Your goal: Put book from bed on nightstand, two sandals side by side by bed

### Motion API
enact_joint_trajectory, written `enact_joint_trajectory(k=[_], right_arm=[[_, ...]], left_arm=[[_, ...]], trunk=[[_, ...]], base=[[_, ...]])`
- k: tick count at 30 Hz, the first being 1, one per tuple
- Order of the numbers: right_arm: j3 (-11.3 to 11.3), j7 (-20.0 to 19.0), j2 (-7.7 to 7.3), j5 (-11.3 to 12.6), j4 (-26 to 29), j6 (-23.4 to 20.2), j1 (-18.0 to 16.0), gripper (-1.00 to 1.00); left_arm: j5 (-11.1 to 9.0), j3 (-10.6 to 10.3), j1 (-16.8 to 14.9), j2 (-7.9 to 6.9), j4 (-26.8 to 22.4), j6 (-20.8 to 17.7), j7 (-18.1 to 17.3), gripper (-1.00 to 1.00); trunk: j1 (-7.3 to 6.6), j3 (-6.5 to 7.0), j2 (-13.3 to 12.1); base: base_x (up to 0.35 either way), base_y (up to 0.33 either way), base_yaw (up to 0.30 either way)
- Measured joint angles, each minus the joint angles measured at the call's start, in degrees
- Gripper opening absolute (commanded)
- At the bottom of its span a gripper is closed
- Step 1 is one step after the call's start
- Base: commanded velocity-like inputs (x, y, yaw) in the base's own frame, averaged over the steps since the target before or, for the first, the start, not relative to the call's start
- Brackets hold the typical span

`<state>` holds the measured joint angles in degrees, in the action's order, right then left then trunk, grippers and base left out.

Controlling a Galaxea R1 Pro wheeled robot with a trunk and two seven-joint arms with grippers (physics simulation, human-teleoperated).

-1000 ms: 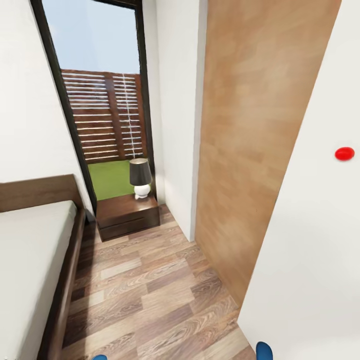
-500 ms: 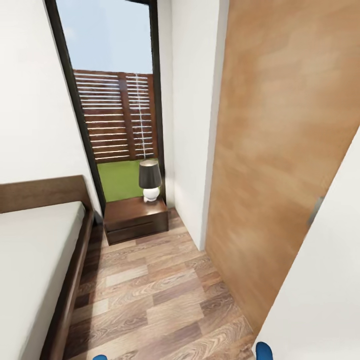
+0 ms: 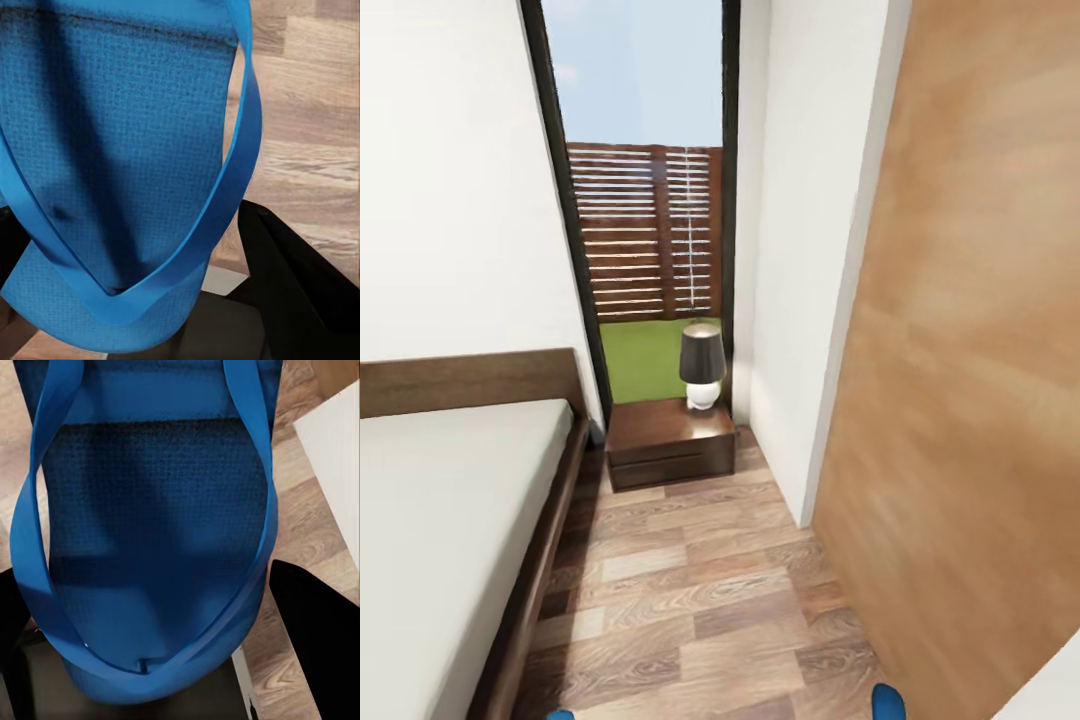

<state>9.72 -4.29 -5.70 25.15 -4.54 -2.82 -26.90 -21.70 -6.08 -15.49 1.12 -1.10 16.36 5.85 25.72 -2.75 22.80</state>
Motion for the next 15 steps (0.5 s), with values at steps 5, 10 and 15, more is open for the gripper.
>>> enact_joint_trajectory(k=[5,10,15], right_arm=[[0.0,0.0,-0.01,0.0,0.1,0.0,0.0,-1.0],[0.0,0.0,-0.01,0.0,0.1,0.0,0.0,-1.0],[0.0,0.0,0.0,0.0,0.1,0.0,0.0,-1.0]], left_arm=[[0.0,0.0,0.0,-0.02,0.0,0.0,0.0,-1.0],[0.0,0.0,0.0,-0.01,0.0,0.0,0.0,-1.0],[0.0,0.0,0.0,-0.04,0.0,0.0,0.0,-1.0]], trunk=[[0.0,0.0,0.0],[0.0,0.0,0.0],[0.0,0.0,0.0]], base=[[0.329,0.0,0.09],[0.329,0.0,0.008],[0.329,0.0,0.109]])
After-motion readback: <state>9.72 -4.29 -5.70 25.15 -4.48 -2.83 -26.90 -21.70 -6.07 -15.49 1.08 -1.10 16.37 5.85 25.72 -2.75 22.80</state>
